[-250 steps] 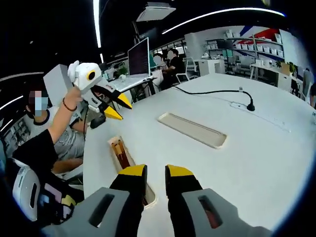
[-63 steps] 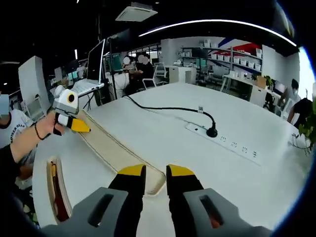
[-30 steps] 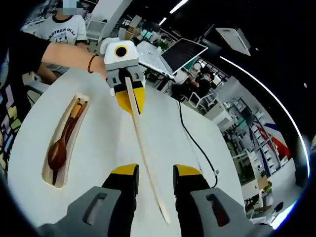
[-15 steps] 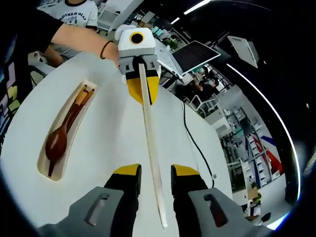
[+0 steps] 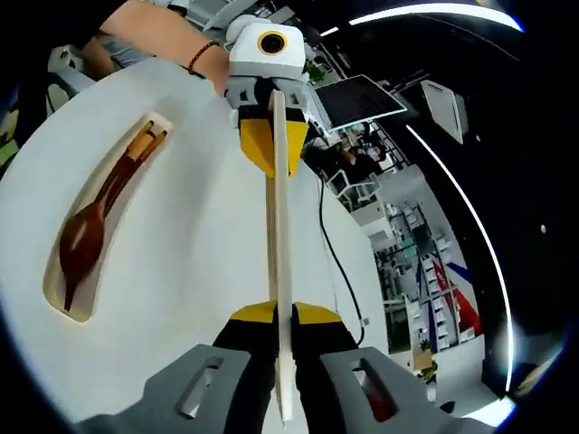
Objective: Arrange the utensils inside the cutlery case until each visible utensil rests in its matching compartment.
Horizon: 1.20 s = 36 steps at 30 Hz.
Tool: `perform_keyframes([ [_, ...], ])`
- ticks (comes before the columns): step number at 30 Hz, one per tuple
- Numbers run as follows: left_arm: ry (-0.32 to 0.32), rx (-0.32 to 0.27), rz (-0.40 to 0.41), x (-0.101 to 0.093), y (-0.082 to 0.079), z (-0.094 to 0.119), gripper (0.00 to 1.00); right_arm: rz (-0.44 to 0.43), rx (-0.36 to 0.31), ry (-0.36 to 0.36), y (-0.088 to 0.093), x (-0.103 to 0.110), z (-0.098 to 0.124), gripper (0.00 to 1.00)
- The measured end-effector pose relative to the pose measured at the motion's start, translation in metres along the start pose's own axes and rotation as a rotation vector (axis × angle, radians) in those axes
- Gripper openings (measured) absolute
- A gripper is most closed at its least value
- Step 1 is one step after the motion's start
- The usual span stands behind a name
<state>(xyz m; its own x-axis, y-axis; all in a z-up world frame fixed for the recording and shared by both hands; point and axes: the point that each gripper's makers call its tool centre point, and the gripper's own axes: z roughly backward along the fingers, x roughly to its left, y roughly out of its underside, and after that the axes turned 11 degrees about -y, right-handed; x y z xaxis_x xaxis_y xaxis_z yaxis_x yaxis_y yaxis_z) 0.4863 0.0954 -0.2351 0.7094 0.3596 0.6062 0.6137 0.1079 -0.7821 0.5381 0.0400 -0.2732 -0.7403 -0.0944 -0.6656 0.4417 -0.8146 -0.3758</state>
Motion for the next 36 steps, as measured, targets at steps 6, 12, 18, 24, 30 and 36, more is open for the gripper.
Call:
perform_keyframes([
  [6, -0.008, 0.024, 0.021, 0.001, 0.006, 0.0, 0.05, -0.019, 0.008, -0.009, 0.004, 0.003, -0.001, 0.02],
  [12, -0.033, 0.043, 0.118, 0.004, 0.005, 0.002, 0.11, -0.017, 0.023, -0.002, 0.004, 0.0, 0.001, 0.02],
  [18, -0.089, 0.111, 0.217, 0.013, 0.014, 0.008, 0.21, -0.023, 0.035, 0.026, 0.009, 0.0, 0.003, 0.02],
  [24, -0.155, 0.158, 0.429, 0.027, 0.021, 0.025, 0.32, -0.017, 0.057, 0.082, 0.018, -0.009, 0.01, 0.02],
  [30, -0.202, 0.269, 0.738, 0.037, 0.041, 0.045, 0.44, -0.005, 0.08, 0.117, 0.023, -0.012, 0.012, 0.02],
  [36, -0.194, 0.278, 1.149, 0.032, 0.039, 0.049, 0.5, 0.033, 0.111, 0.165, 0.019, -0.003, 0.017, 0.02],
])
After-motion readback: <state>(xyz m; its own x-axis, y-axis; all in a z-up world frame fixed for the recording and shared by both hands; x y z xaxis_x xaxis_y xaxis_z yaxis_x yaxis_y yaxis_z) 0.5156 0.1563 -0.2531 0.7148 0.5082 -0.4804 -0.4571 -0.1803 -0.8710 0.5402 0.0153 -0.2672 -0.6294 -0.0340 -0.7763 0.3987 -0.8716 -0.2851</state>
